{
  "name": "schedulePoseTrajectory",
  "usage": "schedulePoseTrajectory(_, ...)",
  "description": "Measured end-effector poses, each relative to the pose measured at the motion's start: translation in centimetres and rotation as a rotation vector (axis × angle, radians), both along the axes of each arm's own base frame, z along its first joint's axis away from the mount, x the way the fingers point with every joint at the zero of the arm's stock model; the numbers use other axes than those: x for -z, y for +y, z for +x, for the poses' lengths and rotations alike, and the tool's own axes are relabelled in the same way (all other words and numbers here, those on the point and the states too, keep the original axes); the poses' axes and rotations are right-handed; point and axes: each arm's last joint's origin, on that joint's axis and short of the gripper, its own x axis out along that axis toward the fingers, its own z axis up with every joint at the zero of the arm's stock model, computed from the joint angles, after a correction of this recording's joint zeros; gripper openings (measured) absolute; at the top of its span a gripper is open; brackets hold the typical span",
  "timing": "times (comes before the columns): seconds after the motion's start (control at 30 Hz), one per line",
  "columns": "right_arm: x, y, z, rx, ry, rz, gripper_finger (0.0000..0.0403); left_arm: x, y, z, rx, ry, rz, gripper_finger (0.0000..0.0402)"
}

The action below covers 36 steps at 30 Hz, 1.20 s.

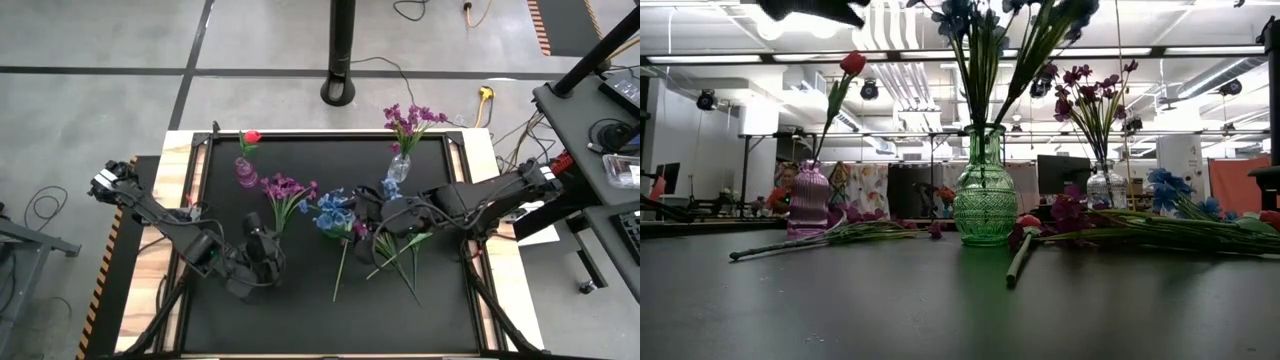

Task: Sort flowers into vase by color
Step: Put the middle left blue flowers into the green vase

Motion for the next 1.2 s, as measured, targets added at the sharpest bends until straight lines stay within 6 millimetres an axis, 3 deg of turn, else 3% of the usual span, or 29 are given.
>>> schedulePoseTrajectory(0.2, -1.0, -0.1, -0.2, -0.044, -0.021, -0.082, 0.0281, 3.0, -0.1, -1.2, -0.068, 0.085, -0.311, 0.0191)
schedulePoseTrajectory(0.47, -0.9, 0.0, 0.2, -0.056, -0.04, -0.094, 0.0286, 6.7, 0.4, -2.4, -0.176, 0.136, -0.395, 0.0191)
schedulePoseTrajectory(0.67, 0.8, 0.7, 1.6, -0.182, -0.084, -0.011, 0.0319, 6.7, 0.4, -2.4, -0.166, 0.138, -0.374, 0.0191)
schedulePoseTrajectory(0.87, 2.8, 1.0, 2.7, -0.215, -0.214, -0.103, 0.0344, 6.6, 0.3, -2.4, -0.164, 0.125, -0.356, 0.0191)
schedulePoseTrajectory(0.97, 3.7, 1.0, 2.6, -0.235, -0.195, -0.158, 0.0347, 6.6, 0.2, -2.4, -0.16, 0.125, -0.355, 0.0191)
schedulePoseTrajectory(1.2, 3.8, 1.1, 2.6, -0.317, -0.195, -0.069, 0.0347, 6.4, 0.3, -2.3, -0.181, 0.081, -0.327, 0.0191)
